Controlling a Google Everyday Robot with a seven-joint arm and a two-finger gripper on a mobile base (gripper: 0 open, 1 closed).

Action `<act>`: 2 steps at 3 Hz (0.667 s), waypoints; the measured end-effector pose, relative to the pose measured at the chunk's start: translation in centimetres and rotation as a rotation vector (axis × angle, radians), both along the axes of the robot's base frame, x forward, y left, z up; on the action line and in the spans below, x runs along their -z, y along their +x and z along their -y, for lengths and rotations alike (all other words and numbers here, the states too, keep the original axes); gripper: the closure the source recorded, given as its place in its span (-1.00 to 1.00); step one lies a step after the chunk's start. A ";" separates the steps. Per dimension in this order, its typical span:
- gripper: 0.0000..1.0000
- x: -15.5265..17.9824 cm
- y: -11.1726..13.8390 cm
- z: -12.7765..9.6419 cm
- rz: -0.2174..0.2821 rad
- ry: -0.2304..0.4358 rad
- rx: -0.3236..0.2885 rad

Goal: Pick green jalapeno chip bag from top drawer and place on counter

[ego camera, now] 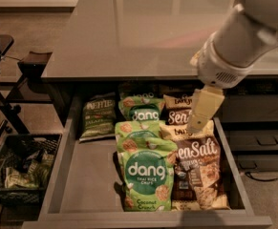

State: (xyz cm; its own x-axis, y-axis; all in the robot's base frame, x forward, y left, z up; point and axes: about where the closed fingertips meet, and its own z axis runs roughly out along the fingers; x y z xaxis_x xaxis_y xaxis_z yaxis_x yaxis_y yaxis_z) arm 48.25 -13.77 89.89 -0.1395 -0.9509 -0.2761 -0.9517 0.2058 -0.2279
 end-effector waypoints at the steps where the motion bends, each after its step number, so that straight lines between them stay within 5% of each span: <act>1: -1.00 1.1 2.0 -2.0 0.013 0.010 -0.037; 2: -1.00 1.1 2.0 -2.0 0.013 0.010 -0.038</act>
Offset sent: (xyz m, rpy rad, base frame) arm 0.0176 0.0172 -0.0094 0.0084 -0.0119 0.0318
